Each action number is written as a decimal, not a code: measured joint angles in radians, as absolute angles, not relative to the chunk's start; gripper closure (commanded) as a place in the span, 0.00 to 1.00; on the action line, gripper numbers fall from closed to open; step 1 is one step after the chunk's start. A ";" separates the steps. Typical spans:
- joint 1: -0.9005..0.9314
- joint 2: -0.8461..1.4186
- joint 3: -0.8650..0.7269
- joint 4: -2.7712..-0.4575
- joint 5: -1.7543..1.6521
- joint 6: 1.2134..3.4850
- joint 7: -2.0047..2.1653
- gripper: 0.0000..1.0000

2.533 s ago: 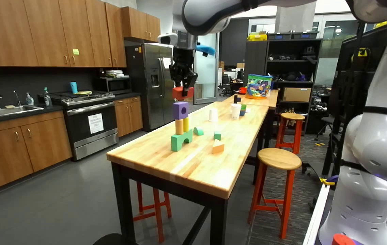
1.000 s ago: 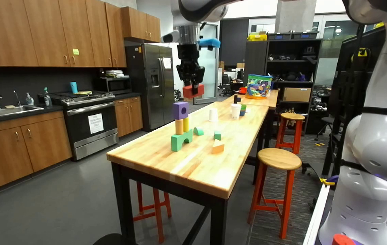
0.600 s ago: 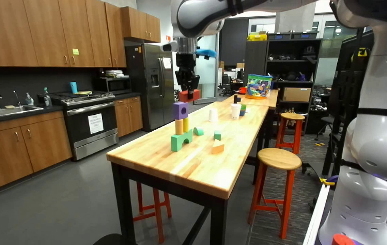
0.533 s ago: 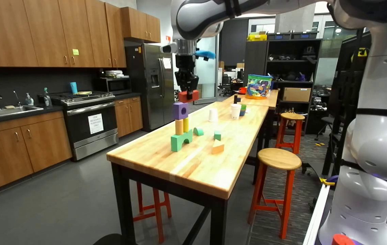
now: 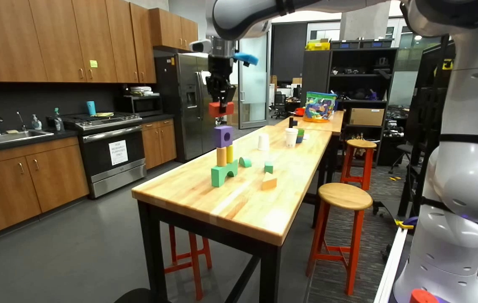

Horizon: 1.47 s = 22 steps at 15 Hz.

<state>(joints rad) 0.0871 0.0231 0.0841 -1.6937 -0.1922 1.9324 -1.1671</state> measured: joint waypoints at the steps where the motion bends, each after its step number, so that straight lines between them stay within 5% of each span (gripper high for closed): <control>1: 0.091 0.023 0.088 -1.681 -0.195 1.933 -1.172 0.84; 22: 0.050 0.161 0.083 -1.508 -0.186 1.888 -1.232 0.84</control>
<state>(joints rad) 0.0503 0.1606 0.0827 -1.5082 -0.1865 1.8879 -1.2321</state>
